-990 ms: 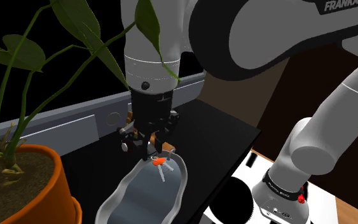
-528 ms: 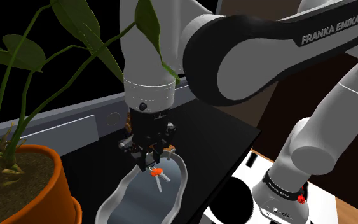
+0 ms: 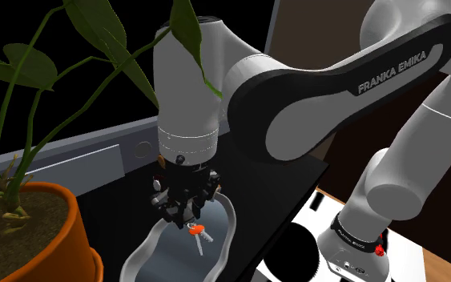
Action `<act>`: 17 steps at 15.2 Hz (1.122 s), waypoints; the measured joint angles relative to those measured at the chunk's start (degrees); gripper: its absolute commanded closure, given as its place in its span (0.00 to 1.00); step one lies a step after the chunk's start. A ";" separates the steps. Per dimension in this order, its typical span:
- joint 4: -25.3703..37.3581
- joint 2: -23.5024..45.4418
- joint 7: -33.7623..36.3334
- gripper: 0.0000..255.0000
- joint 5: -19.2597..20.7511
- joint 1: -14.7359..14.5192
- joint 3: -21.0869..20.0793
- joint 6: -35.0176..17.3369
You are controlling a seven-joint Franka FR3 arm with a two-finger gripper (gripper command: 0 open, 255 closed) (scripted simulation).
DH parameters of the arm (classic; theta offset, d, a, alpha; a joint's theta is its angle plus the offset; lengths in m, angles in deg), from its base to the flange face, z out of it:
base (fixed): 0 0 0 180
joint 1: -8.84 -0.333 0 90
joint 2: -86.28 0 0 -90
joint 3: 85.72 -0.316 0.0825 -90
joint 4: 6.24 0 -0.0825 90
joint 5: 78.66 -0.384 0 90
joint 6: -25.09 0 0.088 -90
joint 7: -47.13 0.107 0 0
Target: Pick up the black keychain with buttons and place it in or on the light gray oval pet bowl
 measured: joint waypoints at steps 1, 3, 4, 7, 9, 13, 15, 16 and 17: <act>-0.18 0.04 -0.02 1.00 0.02 0.01 0.01 -0.21; -0.24 0.19 0.05 1.00 0.15 0.03 -0.03 -0.39; -0.25 0.23 0.08 1.00 0.18 0.03 -0.04 -0.42; -0.26 0.25 0.09 0.00 0.19 0.03 -0.04 -0.45; -0.26 0.25 0.09 0.00 0.20 0.03 -0.04 -0.45; 0.21 -0.16 -0.17 0.00 -0.10 0.05 0.10 0.28; 2.80 -1.11 -0.64 0.00 -0.75 0.09 0.44 3.47; 4.14 -1.54 -0.68 0.00 -1.04 0.04 0.52 5.10; 4.85 -1.71 -0.82 0.00 -1.14 0.06 0.63 5.93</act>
